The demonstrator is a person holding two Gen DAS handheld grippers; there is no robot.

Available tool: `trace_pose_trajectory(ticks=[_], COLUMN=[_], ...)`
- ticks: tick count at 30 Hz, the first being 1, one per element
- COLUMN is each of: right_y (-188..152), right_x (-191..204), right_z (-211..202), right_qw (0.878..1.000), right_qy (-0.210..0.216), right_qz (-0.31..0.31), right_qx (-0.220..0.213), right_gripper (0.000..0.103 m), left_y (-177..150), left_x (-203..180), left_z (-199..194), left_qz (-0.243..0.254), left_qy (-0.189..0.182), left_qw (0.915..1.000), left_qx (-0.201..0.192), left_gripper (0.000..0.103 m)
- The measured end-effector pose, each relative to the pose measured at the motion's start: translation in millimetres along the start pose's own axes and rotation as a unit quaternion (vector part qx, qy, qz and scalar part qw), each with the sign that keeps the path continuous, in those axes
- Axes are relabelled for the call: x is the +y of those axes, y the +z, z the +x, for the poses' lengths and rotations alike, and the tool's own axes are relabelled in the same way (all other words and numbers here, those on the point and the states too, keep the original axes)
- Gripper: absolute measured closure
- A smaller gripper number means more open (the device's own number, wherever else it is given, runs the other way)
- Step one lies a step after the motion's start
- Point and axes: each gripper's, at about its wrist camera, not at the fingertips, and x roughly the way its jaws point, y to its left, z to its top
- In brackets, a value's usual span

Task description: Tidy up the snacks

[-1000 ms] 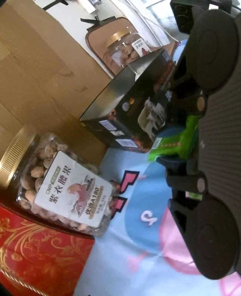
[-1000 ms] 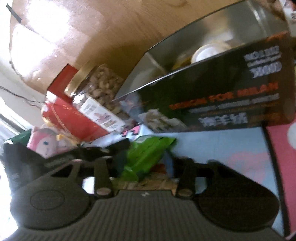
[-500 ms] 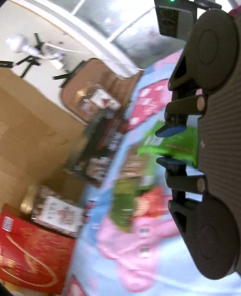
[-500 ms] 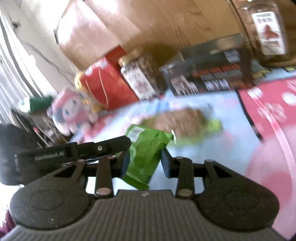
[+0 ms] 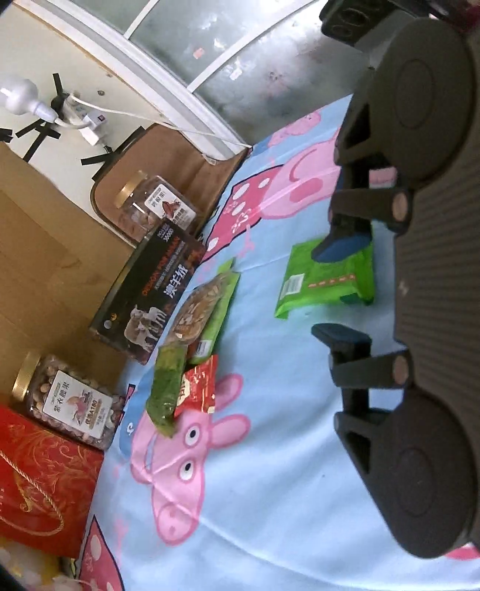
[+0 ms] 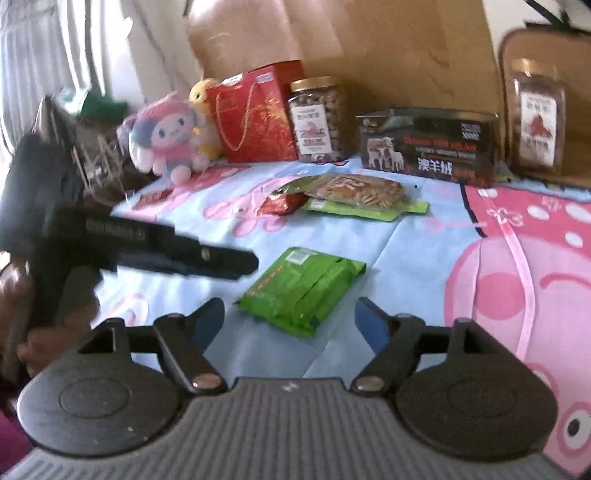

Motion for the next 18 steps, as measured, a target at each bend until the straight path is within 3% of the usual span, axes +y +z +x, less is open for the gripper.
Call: trace_pose_trajectory(ticks=[6, 8, 10, 13, 18], right_y=[-4, -3, -1, 2, 26], right_x=[10, 11, 12, 7, -1], right_z=[20, 25, 28, 28, 14], right_qw=[0.997, 0.995, 0.994, 0.995, 0.997], right_qy=[-0.03, -0.035, -0.039, -0.05, -0.049], right_qz=[-0.065, -0.082, -0.093, -0.083, -0.057], right_qx=[0.032, 0.039, 0.034, 0.026, -0.03], right_gripper=[0.025, 0.036, 0.047, 0.056, 0.057], left_y=[-1, -2, -3, 3, 39], left_x=[-9, -14, -15, -20, -42], left_z=[21, 26, 29, 29, 18], left_qz=[0.017, 0.029, 0.025, 0.03, 0.069], left_qy=[0.0, -0.004, -0.014, -0.011, -0.024], left_qw=[0.9996, 0.9991, 0.9989, 0.9991, 0.9973], left_qx=[0.024, 0.03, 0.036, 0.03, -0.013], left_gripper=[0.068, 0.068, 0.069, 0.069, 0.069])
